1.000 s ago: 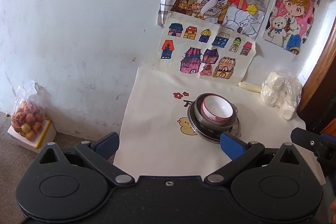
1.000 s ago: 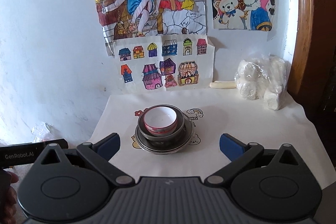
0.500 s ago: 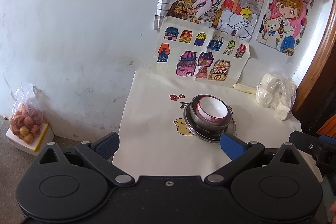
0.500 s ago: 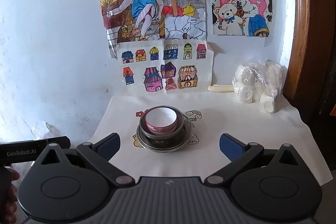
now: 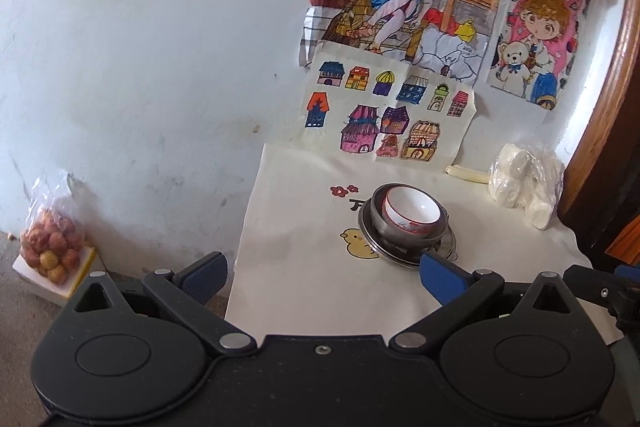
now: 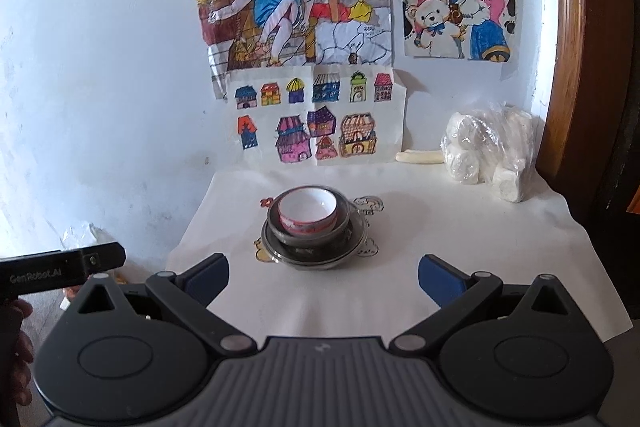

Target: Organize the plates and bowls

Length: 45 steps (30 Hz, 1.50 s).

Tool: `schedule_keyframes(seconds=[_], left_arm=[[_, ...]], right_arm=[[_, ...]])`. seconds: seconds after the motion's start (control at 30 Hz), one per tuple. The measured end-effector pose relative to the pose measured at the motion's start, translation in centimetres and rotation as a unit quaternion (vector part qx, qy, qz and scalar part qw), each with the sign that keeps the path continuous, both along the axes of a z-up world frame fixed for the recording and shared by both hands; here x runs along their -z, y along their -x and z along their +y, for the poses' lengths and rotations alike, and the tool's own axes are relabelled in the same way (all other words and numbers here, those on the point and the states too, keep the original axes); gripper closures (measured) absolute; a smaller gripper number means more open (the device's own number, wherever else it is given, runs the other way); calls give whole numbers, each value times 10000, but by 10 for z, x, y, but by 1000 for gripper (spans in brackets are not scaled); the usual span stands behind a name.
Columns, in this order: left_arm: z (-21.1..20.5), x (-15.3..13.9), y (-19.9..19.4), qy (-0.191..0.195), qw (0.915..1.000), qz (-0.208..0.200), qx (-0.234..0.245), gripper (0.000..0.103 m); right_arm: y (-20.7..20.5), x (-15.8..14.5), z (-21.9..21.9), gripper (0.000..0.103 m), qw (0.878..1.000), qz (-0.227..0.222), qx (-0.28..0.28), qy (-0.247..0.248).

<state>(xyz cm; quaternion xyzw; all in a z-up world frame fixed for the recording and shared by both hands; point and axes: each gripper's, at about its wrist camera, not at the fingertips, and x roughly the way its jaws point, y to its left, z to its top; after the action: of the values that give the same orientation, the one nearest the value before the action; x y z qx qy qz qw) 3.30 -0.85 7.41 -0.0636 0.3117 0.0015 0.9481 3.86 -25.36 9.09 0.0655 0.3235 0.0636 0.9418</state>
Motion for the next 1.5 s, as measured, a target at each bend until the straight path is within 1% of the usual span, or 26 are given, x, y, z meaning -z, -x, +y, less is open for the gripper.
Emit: schedule_keyframes(seconds=[0.1, 0.17, 0.23, 0.4, 0.5, 0.57, 0.67, 0.8, 1.0, 1.5], left_arm=[[-4, 5, 5, -214, 9997, -90, 95, 1], [-7, 9, 7, -333, 9994, -57, 112, 1], [-8, 13, 7, -374, 9992, 0, 123, 1], [-11, 19, 6, -362, 9991, 74, 193, 1], [-14, 20, 5, -419, 9988, 148, 224, 1], [-15, 21, 4, -357, 9990, 155, 234, 1], [-16, 25, 4, -333, 9987, 253, 280, 1], [-14, 28, 4, -328, 9987, 276, 285, 1], [-15, 29, 2, -331, 9984, 291, 364, 1], [-14, 30, -2, -301, 9982, 321, 407, 1]], right_arm=[[4, 3, 1, 0, 9999, 80, -72, 28], [5, 6, 1, 0, 9999, 115, -81, 58], [5, 9, 1, 0, 9998, 176, -76, 76], [2, 21, -1, 0, 9991, 397, -145, -30], [0, 24, -1, 0, 9989, 436, -150, -89], [0, 26, -2, 0, 9985, 510, -115, -142], [0, 27, -3, 0, 9985, 531, -83, -124], [2, 33, -6, 0, 9984, 502, -35, -258], [4, 34, -5, 0, 9988, 462, 3, -151], [-4, 35, -3, 0, 9983, 574, 78, -62]])
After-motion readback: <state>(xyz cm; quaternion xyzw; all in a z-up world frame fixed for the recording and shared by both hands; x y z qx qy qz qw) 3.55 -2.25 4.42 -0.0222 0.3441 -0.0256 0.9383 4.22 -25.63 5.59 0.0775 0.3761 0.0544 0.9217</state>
